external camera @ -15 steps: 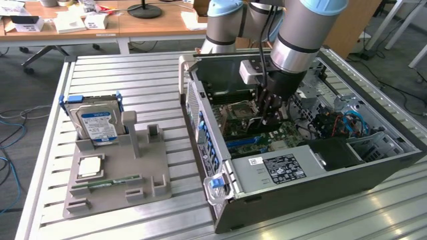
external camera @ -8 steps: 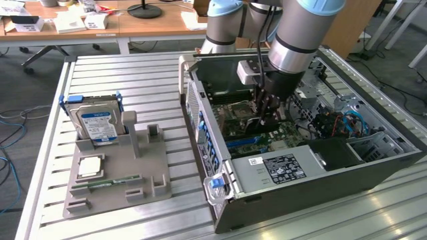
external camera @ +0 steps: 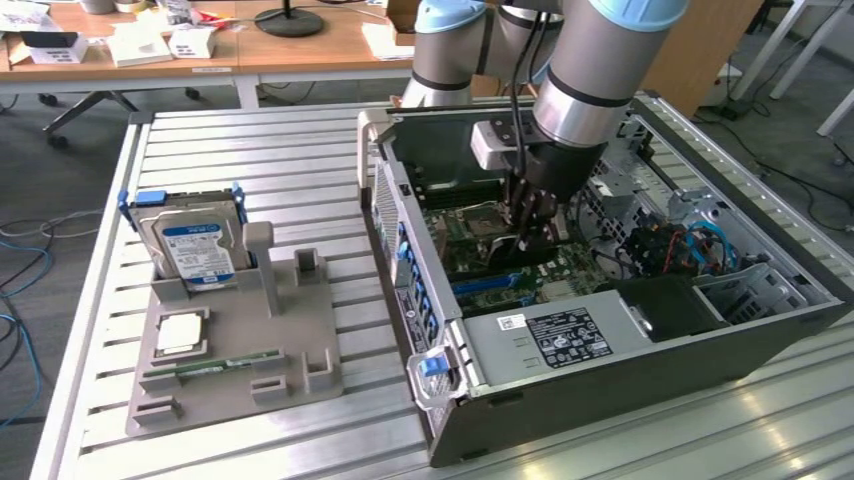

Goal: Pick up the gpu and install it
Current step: 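Insert the gpu into the slot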

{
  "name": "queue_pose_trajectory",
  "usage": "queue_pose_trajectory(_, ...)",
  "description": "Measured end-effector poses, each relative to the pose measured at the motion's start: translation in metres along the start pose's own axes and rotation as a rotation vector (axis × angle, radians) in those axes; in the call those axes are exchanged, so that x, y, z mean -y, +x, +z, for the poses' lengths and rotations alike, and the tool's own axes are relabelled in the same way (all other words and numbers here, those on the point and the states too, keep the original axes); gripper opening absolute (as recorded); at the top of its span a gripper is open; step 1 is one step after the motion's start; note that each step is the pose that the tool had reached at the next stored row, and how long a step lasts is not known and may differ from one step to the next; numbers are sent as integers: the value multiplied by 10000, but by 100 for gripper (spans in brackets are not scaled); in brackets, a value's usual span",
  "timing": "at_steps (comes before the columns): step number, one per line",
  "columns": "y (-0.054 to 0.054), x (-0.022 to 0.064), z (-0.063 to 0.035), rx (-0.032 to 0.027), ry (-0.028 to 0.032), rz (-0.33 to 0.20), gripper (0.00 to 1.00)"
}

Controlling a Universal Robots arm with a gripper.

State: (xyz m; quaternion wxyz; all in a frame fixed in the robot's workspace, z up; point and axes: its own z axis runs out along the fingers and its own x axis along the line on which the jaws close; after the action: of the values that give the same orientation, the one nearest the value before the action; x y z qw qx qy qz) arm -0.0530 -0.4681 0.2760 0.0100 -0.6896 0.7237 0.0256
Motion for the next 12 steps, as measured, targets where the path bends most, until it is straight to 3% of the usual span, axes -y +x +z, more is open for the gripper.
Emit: queue_pose_trajectory(12, 13, -44, 0, 0, 0, 1, 27)
